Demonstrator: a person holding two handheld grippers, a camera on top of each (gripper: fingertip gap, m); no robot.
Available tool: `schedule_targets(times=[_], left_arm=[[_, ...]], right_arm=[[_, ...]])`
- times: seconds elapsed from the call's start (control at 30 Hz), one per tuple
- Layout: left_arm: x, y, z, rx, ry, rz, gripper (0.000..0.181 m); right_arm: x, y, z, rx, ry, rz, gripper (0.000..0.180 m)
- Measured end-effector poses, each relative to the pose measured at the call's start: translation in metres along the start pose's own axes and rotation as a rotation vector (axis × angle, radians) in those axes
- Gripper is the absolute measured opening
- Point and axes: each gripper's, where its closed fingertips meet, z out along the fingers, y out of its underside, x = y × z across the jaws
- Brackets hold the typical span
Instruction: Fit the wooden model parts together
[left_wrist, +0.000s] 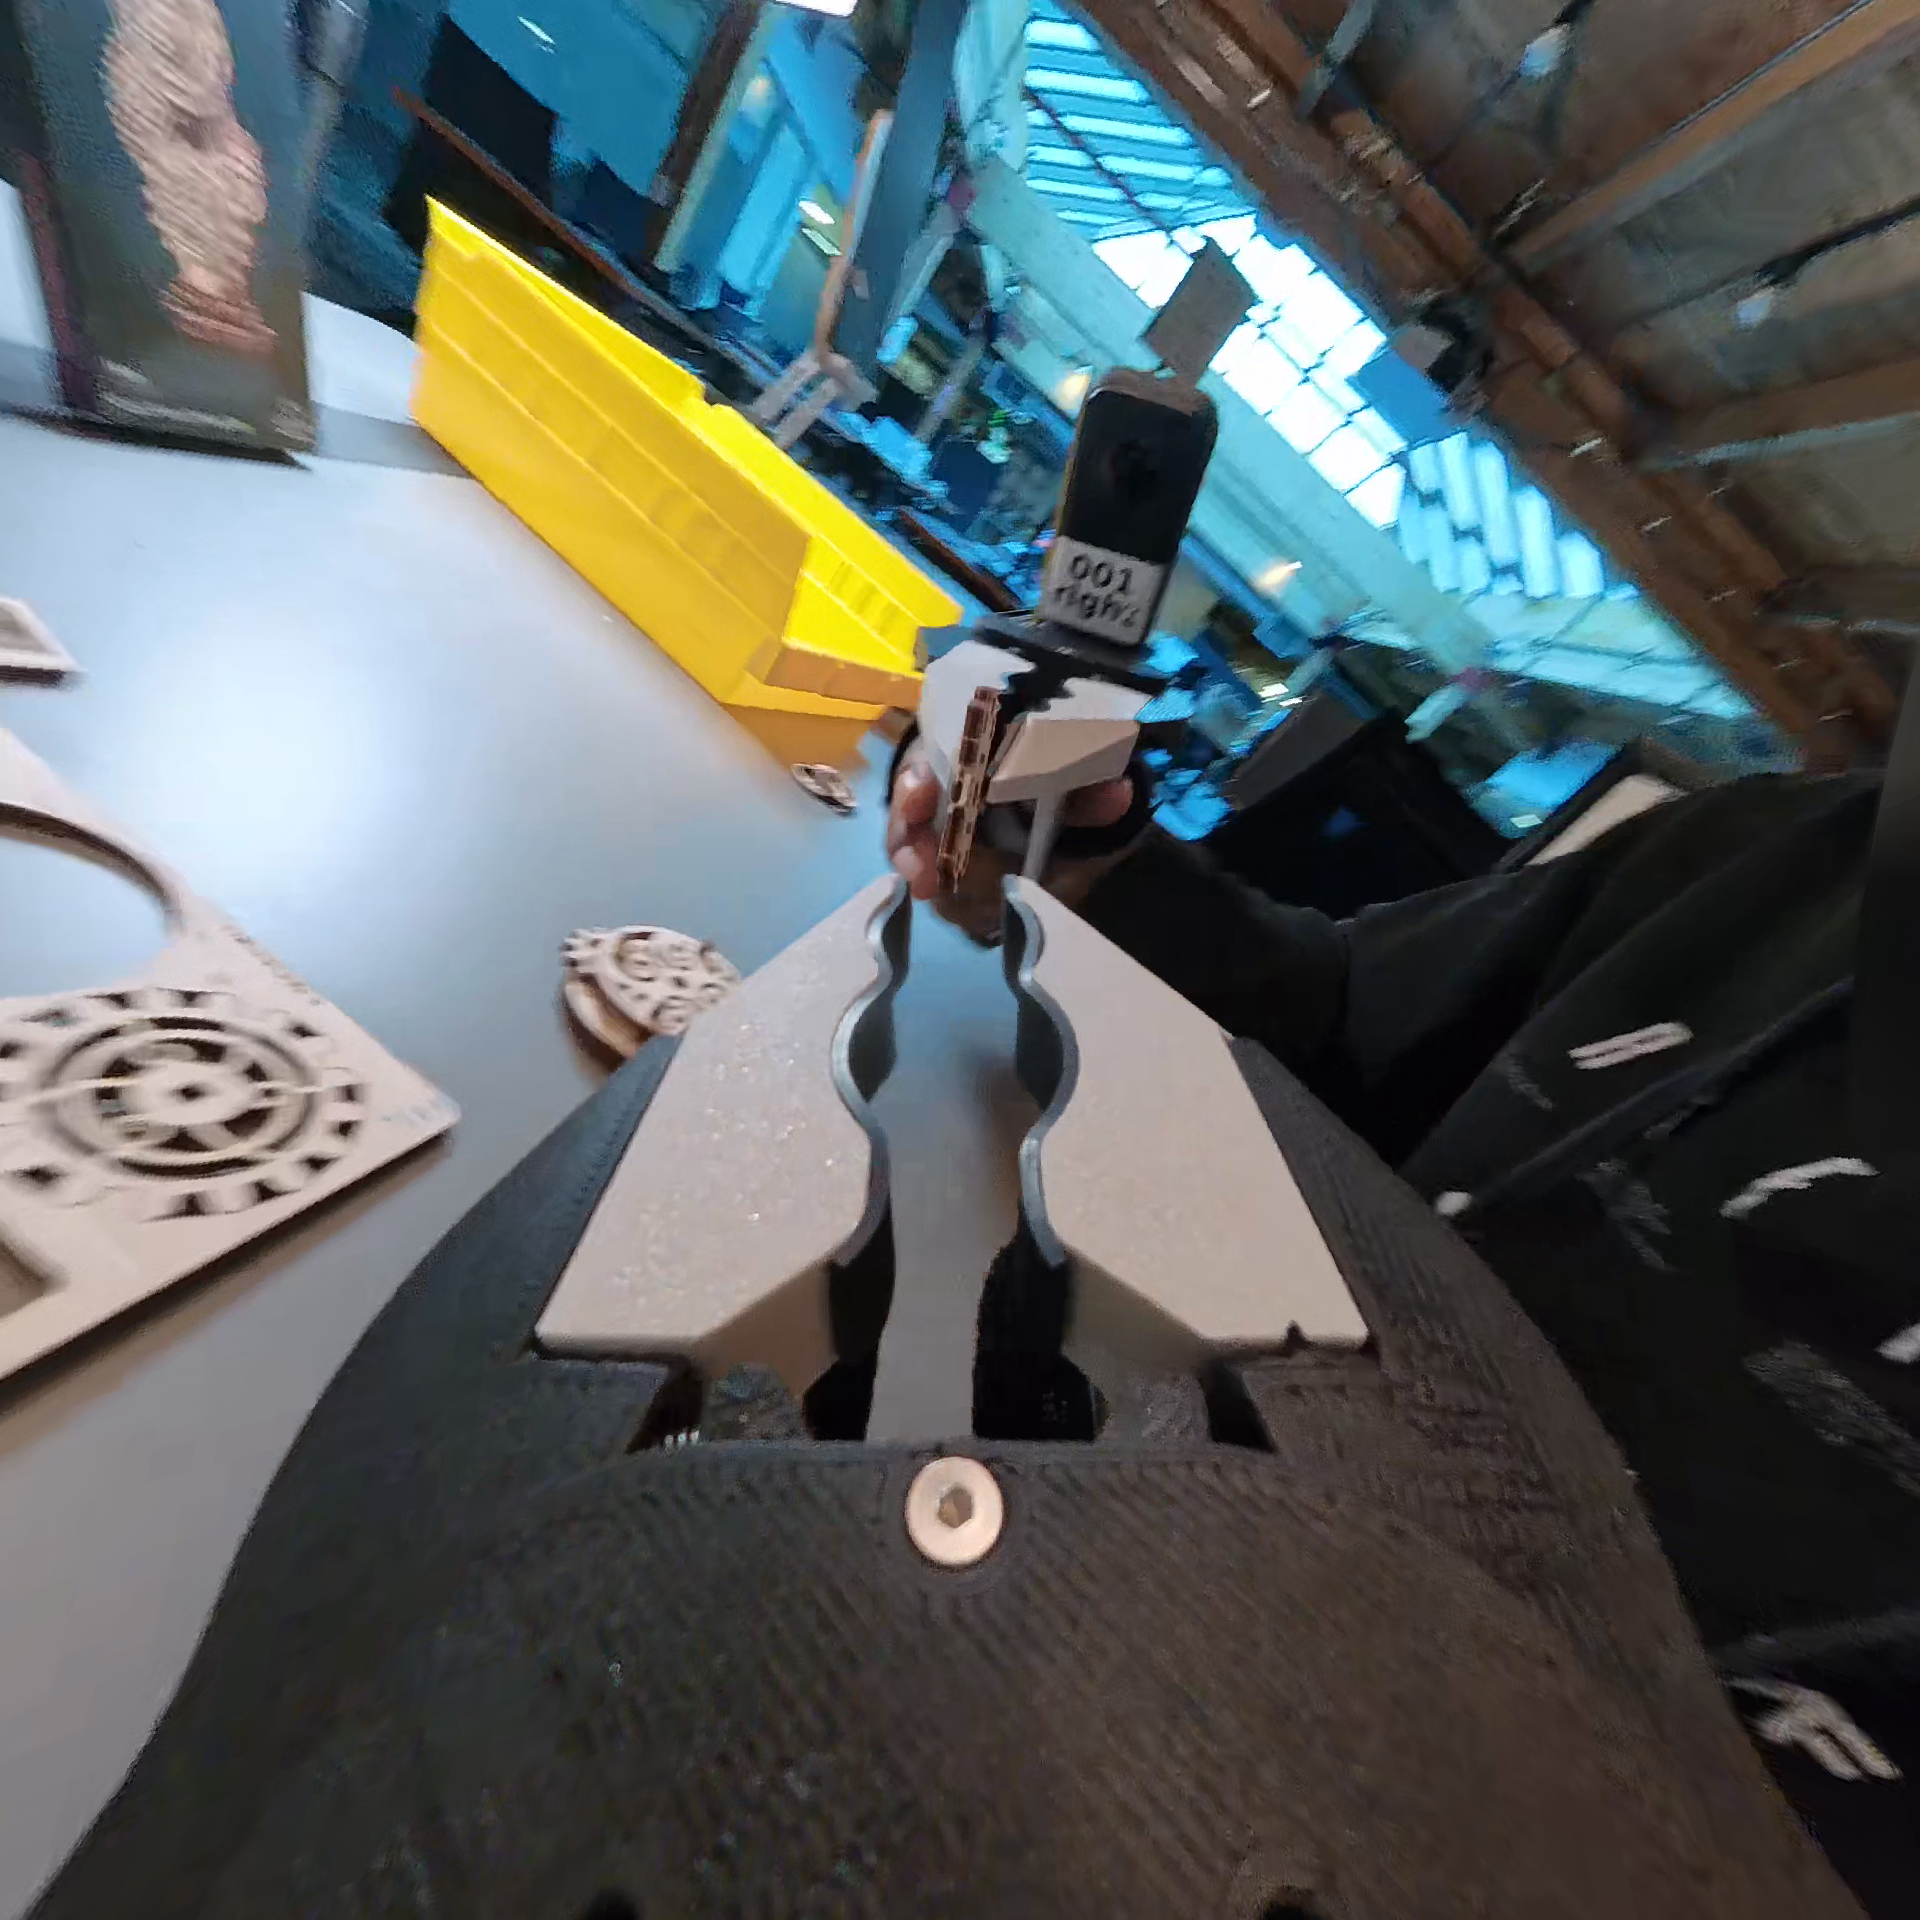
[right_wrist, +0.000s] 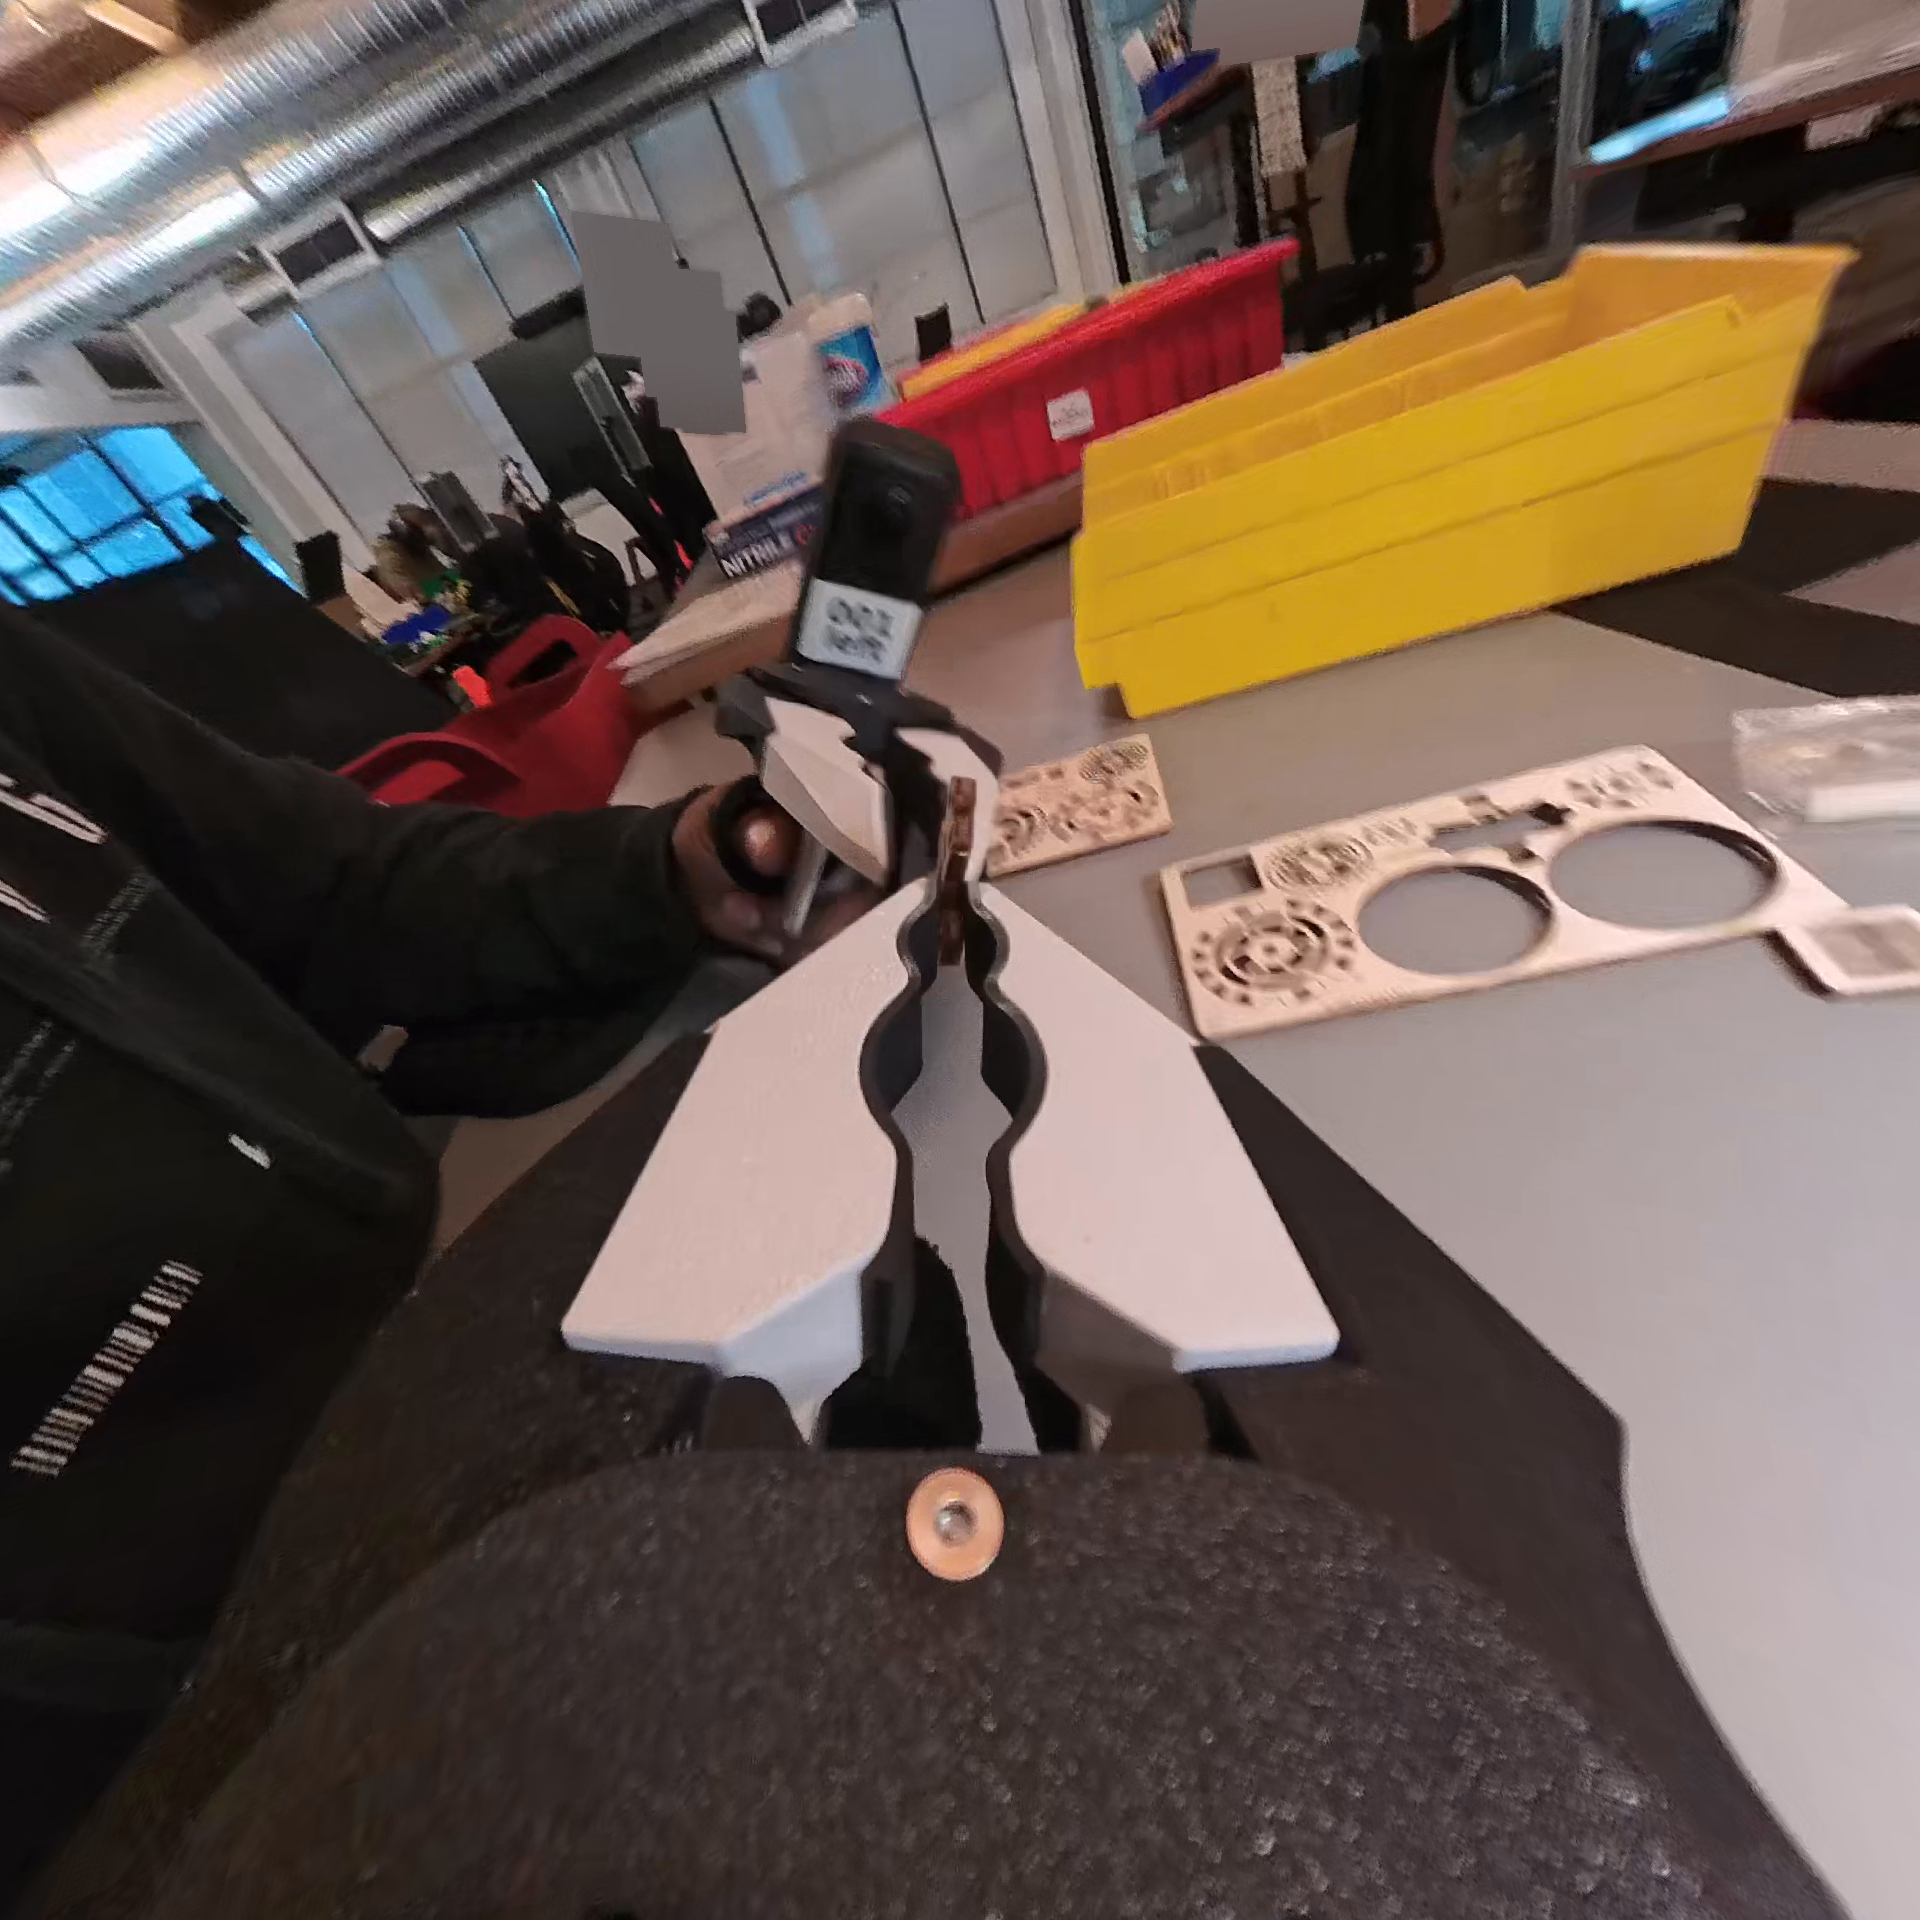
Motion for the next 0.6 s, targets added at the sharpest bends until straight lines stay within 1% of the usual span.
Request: schedule_targets(times=[0.07, 0.17, 0.23, 0.3, 0.37, 0.4, 0.47, 0.5, 0.57, 0.6], left_arm=[[-0.015, -0.006, -0.011, -0.002, -0.127, 0.084, 0.027], [-0.046, -0.017, -0.033, -0.027, -0.352, 0.175, 0.034], [-0.076, -0.022, -0.051, -0.098, -0.529, 0.220, 0.038], [-0.107, -0.026, -0.064, -0.199, -0.656, 0.229, 0.041], [-0.131, -0.027, -0.069, -0.313, -0.713, 0.180, 0.048], [-0.141, -0.027, -0.069, -0.353, -0.727, 0.151, 0.048], [-0.154, -0.023, -0.061, -0.425, -0.710, 0.080, 0.048], [-0.157, -0.019, -0.056, -0.462, -0.694, 0.044, 0.050], [-0.164, -0.011, -0.050, -0.519, -0.693, 0.020, 0.051], [-0.168, -0.010, -0.048, -0.537, -0.709, 0.036, 0.047]], right_arm=[[0.021, 0.012, -0.019, -0.128, 0.078, 0.044, 0.001], [0.050, 0.048, -0.051, -0.350, 0.189, 0.162, 0.001], [0.065, 0.077, -0.065, -0.496, 0.273, 0.166, 0.001], [0.075, 0.091, -0.072, -0.581, 0.339, 0.127, 0.005], [0.078, 0.089, -0.071, -0.589, 0.366, 0.118, 0.005], [0.083, 0.090, -0.075, -0.612, 0.407, 0.088, 0.006], [0.091, 0.090, -0.083, -0.652, 0.477, 0.021, 0.007], [0.093, 0.090, -0.086, -0.658, 0.496, 0.002, 0.012], [0.097, 0.084, -0.091, -0.638, 0.527, -0.019, 0.020], [0.099, 0.077, -0.093, -0.604, 0.546, -0.029, 0.020]])
